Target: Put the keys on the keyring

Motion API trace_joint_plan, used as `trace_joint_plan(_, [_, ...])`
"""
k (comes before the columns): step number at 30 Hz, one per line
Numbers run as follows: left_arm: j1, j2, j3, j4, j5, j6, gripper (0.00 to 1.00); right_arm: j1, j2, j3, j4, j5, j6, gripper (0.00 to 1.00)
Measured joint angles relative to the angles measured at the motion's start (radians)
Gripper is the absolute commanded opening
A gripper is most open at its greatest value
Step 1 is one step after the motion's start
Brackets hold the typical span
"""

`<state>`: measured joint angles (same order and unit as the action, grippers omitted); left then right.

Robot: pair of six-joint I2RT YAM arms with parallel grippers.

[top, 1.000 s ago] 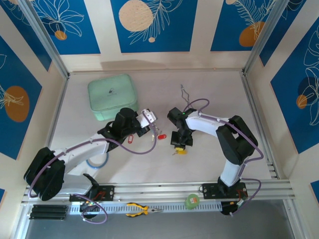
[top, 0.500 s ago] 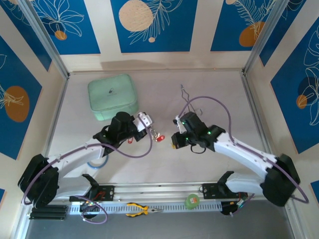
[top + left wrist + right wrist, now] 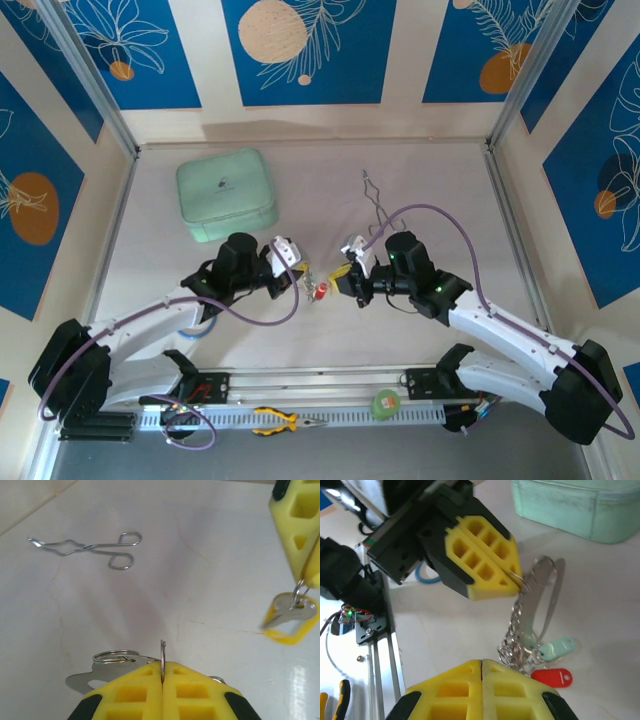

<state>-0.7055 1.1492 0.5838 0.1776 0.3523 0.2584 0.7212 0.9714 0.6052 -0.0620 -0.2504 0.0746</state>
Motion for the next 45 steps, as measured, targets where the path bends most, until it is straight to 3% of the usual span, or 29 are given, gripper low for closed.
trace_joint_plan(9, [-0.005, 0.052, 0.000, 0.019, 0.197, -0.072, 0.00, 0.027, 0.003, 0.000, 0.006, 0.002, -0.034, 0.00])
trace_joint_plan(13, [-0.006, 0.072, 0.000, 0.019, 0.227, -0.090, 0.00, 0.032, 0.035, 0.006, -0.005, 0.055, -0.029, 0.00])
trace_joint_plan(17, [-0.006, 0.072, 0.000, 0.018, 0.172, -0.093, 0.00, 0.030, 0.090, 0.047, -0.117, 0.208, 0.048, 0.00])
trace_joint_plan(22, [-0.006, 0.072, 0.001, 0.014, 0.054, -0.076, 0.00, 0.017, 0.242, 0.207, -0.387, 0.407, 0.254, 0.00])
trace_joint_plan(25, [-0.006, 0.075, 0.005, 0.005, -0.005, -0.062, 0.00, 0.010, 0.362, 0.310, -0.563, 0.466, 0.365, 0.00])
trace_joint_plan(33, [-0.006, 0.083, 0.010, -0.019, -0.093, -0.016, 0.00, 0.019, 0.590, 0.439, -0.819, 0.473, 0.479, 0.00])
trace_joint_plan(43, [-0.006, 0.075, 0.010, -0.021, -0.103, 0.006, 0.00, 0.008, 0.739, 0.469, -0.807, 0.390, 0.497, 0.00])
trace_joint_plan(45, [-0.006, 0.075, 0.010, -0.022, -0.103, 0.006, 0.00, 0.001, 0.751, 0.468, -0.795, 0.374, 0.502, 0.04])
